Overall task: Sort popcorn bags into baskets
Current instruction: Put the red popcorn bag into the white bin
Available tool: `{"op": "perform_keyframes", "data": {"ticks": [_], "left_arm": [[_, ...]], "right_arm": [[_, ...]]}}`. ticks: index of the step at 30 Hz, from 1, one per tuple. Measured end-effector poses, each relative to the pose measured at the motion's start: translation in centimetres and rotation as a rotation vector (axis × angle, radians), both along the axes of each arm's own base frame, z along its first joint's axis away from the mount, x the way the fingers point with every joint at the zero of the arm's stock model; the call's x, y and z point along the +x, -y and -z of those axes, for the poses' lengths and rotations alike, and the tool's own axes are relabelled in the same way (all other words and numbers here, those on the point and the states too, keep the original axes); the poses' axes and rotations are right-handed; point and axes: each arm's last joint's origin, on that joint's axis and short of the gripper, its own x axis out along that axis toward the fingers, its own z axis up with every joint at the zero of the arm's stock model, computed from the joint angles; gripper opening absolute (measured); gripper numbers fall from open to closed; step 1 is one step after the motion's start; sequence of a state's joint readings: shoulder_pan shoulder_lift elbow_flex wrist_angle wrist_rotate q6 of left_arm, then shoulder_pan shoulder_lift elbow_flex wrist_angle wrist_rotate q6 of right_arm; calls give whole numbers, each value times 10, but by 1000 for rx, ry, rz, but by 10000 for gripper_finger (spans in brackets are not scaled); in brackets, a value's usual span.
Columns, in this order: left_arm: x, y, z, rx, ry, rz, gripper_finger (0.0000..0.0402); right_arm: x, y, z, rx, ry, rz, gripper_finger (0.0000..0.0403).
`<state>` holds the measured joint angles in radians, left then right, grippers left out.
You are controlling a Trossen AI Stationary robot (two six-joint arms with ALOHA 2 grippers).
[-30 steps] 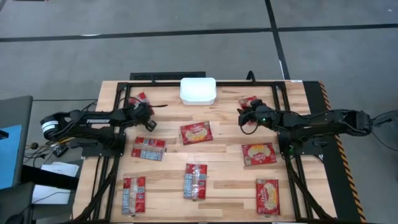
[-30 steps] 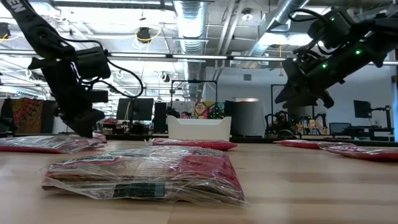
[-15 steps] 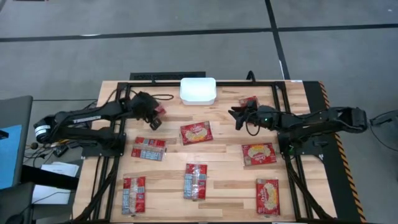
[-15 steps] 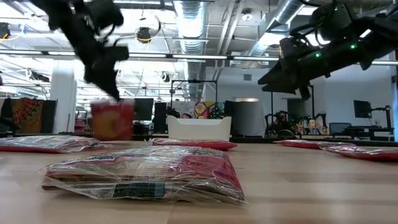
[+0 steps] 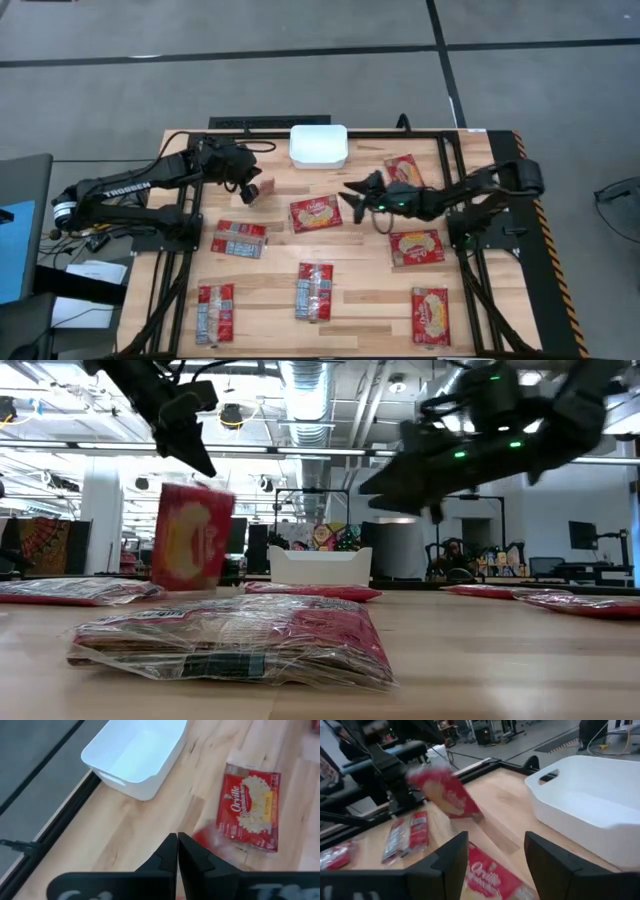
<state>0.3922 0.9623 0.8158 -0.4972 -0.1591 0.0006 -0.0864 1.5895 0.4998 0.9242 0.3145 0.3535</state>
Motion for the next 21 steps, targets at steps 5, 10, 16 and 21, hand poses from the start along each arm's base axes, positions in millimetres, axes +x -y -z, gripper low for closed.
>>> {"op": "perform_keyframes", "data": {"ticks": [5, 10, 16, 21], "left_arm": [[2, 0, -3, -5, 34, 18, 0], [-2, 4, 7, -58, -50, 18, 7], [10, 17, 53, -215, -97, 99, 88], [27, 38, 89, -291, -80, 201, 201]], "right_arm": [[47, 4, 1, -64, -32, -13, 232], [65, 6, -7, -118, -49, -20, 227], [58, 11, -15, -123, -131, -11, 222], [48, 14, -18, -113, -242, 9, 225]]}}
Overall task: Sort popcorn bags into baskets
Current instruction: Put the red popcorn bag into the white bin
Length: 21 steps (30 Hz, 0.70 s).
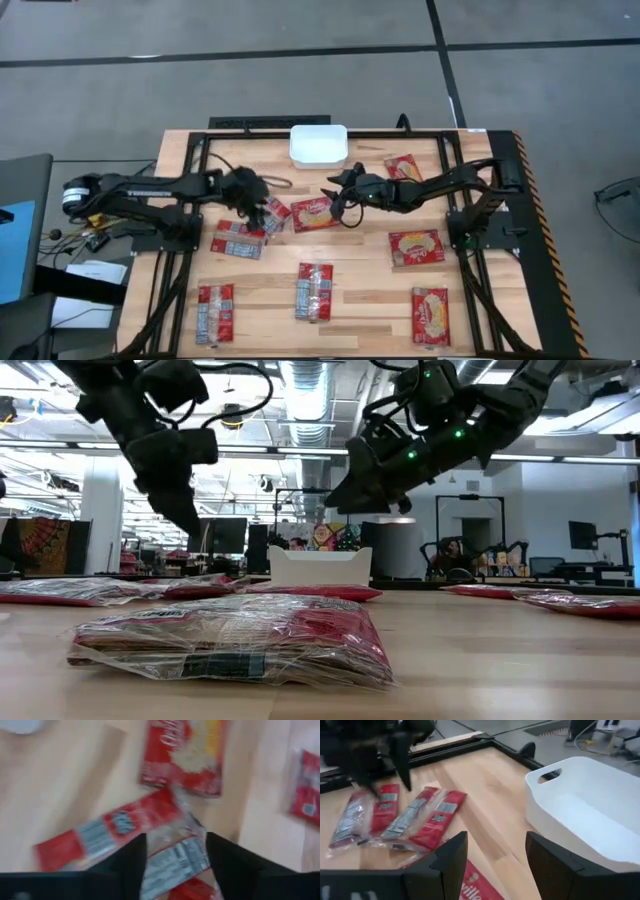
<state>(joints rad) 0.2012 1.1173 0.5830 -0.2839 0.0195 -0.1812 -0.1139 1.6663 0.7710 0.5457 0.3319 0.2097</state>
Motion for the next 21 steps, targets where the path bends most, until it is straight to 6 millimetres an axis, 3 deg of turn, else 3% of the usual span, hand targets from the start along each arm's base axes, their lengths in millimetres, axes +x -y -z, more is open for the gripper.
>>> {"op": "perform_keyframes", "data": {"ticks": [5, 10, 16, 21], "left_arm": [[16, 18, 18, 71, -59, 35, 294], [27, 28, 37, 65, -105, 37, 341], [35, 24, 62, 107, -193, -88, 342], [35, 14, 76, 120, -271, -138, 287]], "right_arm": [[-3, 1, -3, -10, -14, 30, 225], [-3, 1, -3, 7, -12, 38, 225], [-3, 0, -3, 19, -5, 39, 225], [-3, -2, -2, 21, -13, 34, 225]]}}
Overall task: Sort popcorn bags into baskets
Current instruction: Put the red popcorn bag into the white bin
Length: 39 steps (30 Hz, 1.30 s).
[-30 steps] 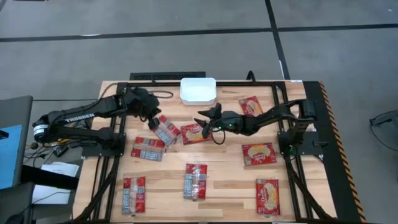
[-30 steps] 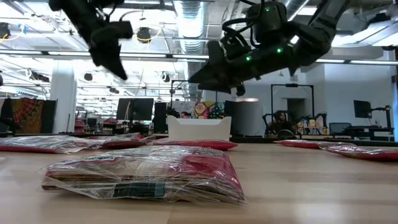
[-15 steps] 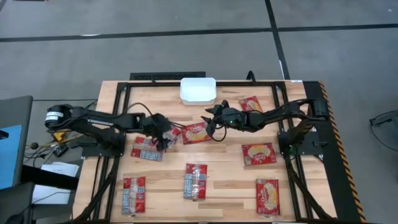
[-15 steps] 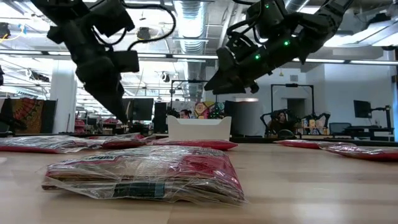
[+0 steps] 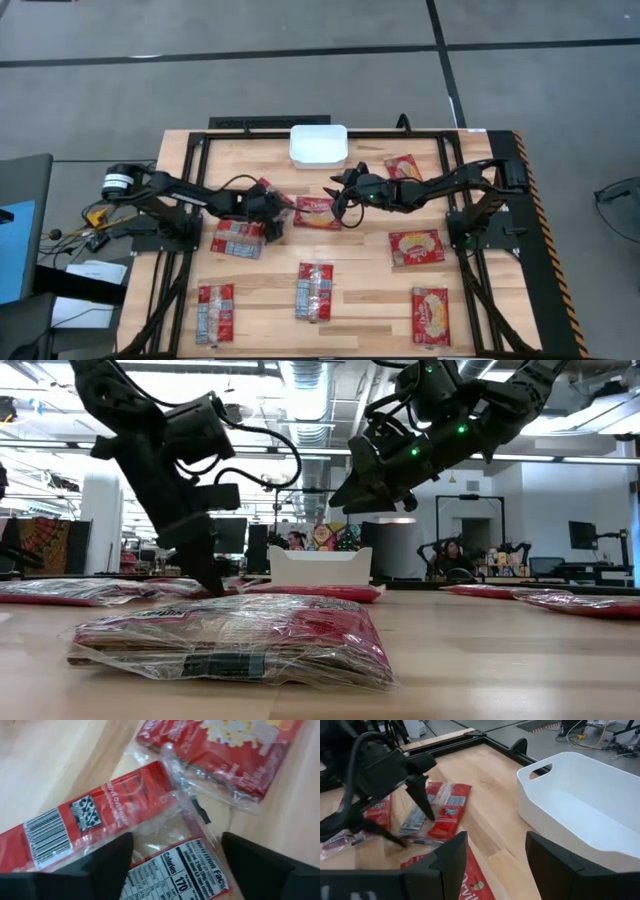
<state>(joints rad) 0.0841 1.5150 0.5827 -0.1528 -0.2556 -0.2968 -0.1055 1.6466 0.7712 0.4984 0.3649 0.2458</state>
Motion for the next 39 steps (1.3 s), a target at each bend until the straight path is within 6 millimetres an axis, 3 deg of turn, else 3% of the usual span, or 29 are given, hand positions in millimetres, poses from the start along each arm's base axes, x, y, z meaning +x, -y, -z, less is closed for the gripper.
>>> {"op": "perform_keyframes", "data": {"ticks": [9, 14, 20, 24, 29, 32, 39], "left_arm": [[4, -8, 11, -12, -32, 0, 24], [-2, -8, 2, -4, -43, 37, 9], [-12, -6, -42, 19, 9, 81, 0], [-19, -8, -78, 63, 169, 111, 1], [-27, -10, -118, 78, 388, 184, 1], [-32, -9, -134, 114, 485, 262, 1], [-40, -5, -158, 157, 658, 358, 1]], "right_arm": [[0, 0, 0, 12, 10, 5, 219], [0, 0, 0, 13, 4, 5, 208], [-4, 1, -1, 12, -31, 6, 196], [-5, 6, 1, 9, -47, -5, 193], [3, 6, -10, 117, 145, -178, 195], [4, -1, -21, 102, 269, -283, 207], [-11, -4, -5, 59, 305, -302, 239]]}}
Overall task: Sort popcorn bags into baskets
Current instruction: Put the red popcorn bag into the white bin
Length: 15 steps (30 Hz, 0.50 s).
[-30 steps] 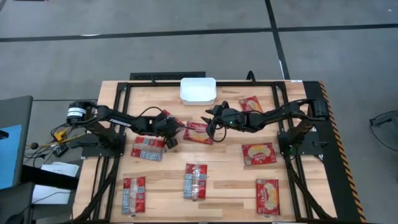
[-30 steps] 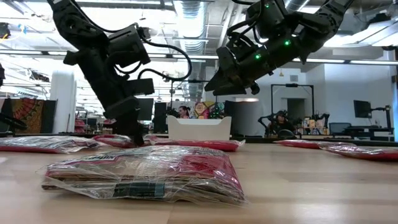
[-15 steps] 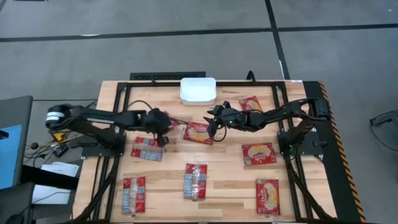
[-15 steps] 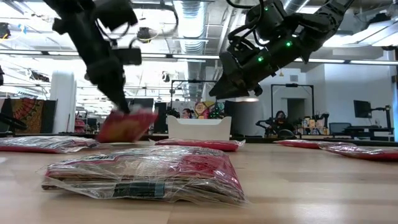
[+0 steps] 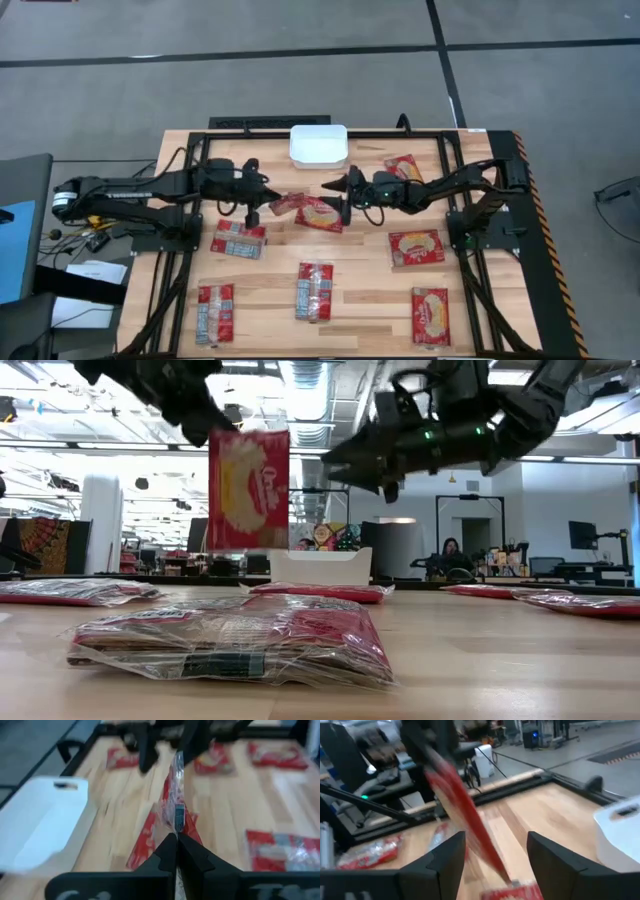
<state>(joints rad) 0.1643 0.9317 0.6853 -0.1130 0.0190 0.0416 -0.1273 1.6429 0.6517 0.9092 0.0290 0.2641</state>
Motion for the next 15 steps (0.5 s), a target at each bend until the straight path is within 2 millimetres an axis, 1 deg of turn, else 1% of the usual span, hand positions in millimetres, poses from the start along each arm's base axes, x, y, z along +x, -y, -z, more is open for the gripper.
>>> {"op": "perform_keyframes", "data": {"ticks": [2, 5, 7, 9, 11, 14, 15], "left_arm": [[0, 1, -6, 7, 53, 30, 1], [2, 2, -13, 26, 130, 79, 0], [3, 3, -19, 32, 192, 112, 0], [3, 3, -24, 37, 245, 138, 0], [4, 4, -28, 39, 278, 163, 0], [4, 4, -30, 45, 301, 162, 0], [4, 4, -30, 46, 302, 157, 0]], "right_arm": [[-3, -1, 3, -8, 3, 0, 243], [-4, -8, 7, -26, 22, -28, 245], [-3, -15, 6, -56, 36, -49, 245], [0, -20, 7, -94, 51, -44, 245], [1, -25, 13, -131, 43, -43, 245], [10, -29, 8, -185, 135, -50, 245], [14, -29, 8, -194, 137, -50, 245]]}}
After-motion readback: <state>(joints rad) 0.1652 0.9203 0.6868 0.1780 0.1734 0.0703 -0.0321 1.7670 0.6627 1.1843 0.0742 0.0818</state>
